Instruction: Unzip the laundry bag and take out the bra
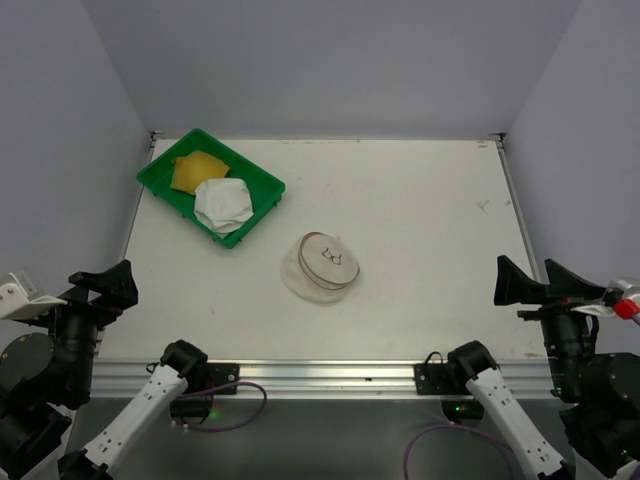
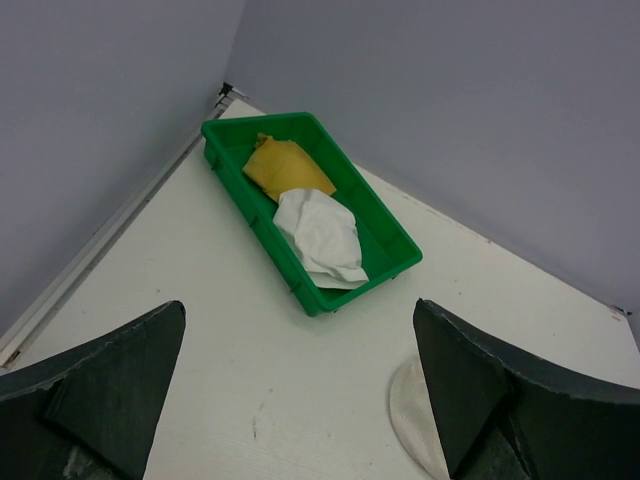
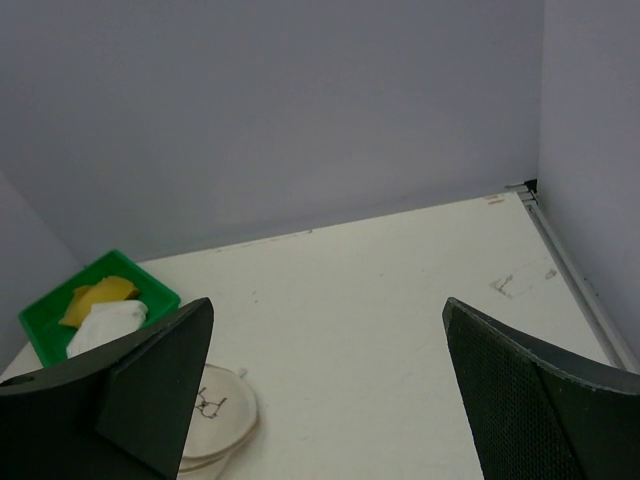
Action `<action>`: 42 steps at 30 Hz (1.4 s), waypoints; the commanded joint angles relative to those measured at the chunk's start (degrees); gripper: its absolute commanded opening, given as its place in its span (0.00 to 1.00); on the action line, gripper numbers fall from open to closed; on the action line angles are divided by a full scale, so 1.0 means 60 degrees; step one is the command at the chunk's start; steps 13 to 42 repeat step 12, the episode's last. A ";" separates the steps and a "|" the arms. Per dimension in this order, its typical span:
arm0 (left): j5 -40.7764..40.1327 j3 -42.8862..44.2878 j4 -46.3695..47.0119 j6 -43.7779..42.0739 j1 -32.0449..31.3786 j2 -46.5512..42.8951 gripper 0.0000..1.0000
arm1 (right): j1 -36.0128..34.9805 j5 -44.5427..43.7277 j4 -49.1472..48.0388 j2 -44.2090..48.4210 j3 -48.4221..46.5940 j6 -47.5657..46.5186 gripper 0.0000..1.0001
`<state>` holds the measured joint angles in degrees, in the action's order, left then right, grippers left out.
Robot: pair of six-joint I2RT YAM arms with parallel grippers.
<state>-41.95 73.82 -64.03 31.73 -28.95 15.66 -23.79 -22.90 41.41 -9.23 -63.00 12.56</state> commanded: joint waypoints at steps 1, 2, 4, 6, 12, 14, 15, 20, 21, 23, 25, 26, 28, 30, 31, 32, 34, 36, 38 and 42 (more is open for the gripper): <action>-0.0362 0.0221 -0.0329 -0.0073 -0.0082 -0.0032 1.00 | -0.0019 0.0388 0.0086 -0.0291 0.0056 -0.0218 0.99; -0.0361 0.0177 -0.0344 -0.0058 -0.0097 -0.0017 1.00 | -0.0019 0.0475 0.0071 -0.0321 0.0071 -0.0218 0.99; -0.0419 0.0104 -0.0402 -0.0043 -0.0126 0.0012 1.00 | -0.0005 0.0549 -0.0001 -0.0336 0.0085 -0.0218 0.99; -0.0435 0.0060 -0.0490 0.0044 -0.0155 0.0114 1.00 | -0.0019 0.0651 -0.0046 -0.0321 0.0100 -0.0218 0.99; -0.0376 -0.0218 -0.0418 0.0161 -0.0317 0.0231 1.00 | -0.0019 0.0914 -0.0075 -0.0394 0.0173 -0.0247 0.99; -0.0376 -0.0218 -0.0418 0.0161 -0.0317 0.0231 1.00 | -0.0019 0.0914 -0.0075 -0.0394 0.0173 -0.0247 0.99; -0.0376 -0.0218 -0.0418 0.0161 -0.0317 0.0231 1.00 | -0.0019 0.0914 -0.0075 -0.0394 0.0173 -0.0247 0.99; -0.0376 -0.0218 -0.0418 0.0161 -0.0317 0.0231 1.00 | -0.0019 0.0914 -0.0075 -0.0394 0.0173 -0.0247 0.99; -0.0376 -0.0218 -0.0418 0.0161 -0.0317 0.0231 1.00 | -0.0019 0.0914 -0.0075 -0.0394 0.0173 -0.0247 0.99; -0.0376 -0.0218 -0.0418 0.0161 -0.0317 0.0231 1.00 | -0.0019 0.0914 -0.0075 -0.0394 0.0173 -0.0247 0.99; -0.0376 -0.0218 -0.0418 0.0161 -0.0317 0.0231 1.00 | -0.0019 0.0914 -0.0075 -0.0394 0.0173 -0.0247 0.99; -0.0376 -0.0218 -0.0418 0.0161 -0.0317 0.0231 1.00 | -0.0019 0.0914 -0.0075 -0.0394 0.0173 -0.0247 0.99; -0.0376 -0.0218 -0.0418 0.0161 -0.0317 0.0231 1.00 | -0.0019 0.0914 -0.0075 -0.0394 0.0173 -0.0247 0.99; -0.0376 -0.0218 -0.0418 0.0161 -0.0317 0.0231 1.00 | -0.0019 0.0914 -0.0075 -0.0394 0.0173 -0.0247 0.99; -0.0376 -0.0218 -0.0418 0.0161 -0.0317 0.0231 1.00 | -0.0019 0.0914 -0.0075 -0.0394 0.0173 -0.0247 0.99; -0.0376 -0.0218 -0.0418 0.0161 -0.0317 0.0231 1.00 | -0.0019 0.0914 -0.0075 -0.0394 0.0173 -0.0247 0.99; -0.0376 -0.0218 -0.0418 0.0161 -0.0317 0.0231 1.00 | -0.0019 0.0914 -0.0075 -0.0394 0.0173 -0.0247 0.99; -0.0376 -0.0218 -0.0418 0.0161 -0.0317 0.0231 1.00 | -0.0019 0.0914 -0.0075 -0.0394 0.0173 -0.0247 0.99; -0.0376 -0.0218 -0.0418 0.0161 -0.0317 0.0231 1.00 | -0.0019 0.0914 -0.0075 -0.0394 0.0173 -0.0247 0.99; -0.0376 -0.0218 -0.0418 0.0161 -0.0317 0.0231 1.00 | -0.0019 0.0914 -0.0075 -0.0394 0.0173 -0.0247 0.99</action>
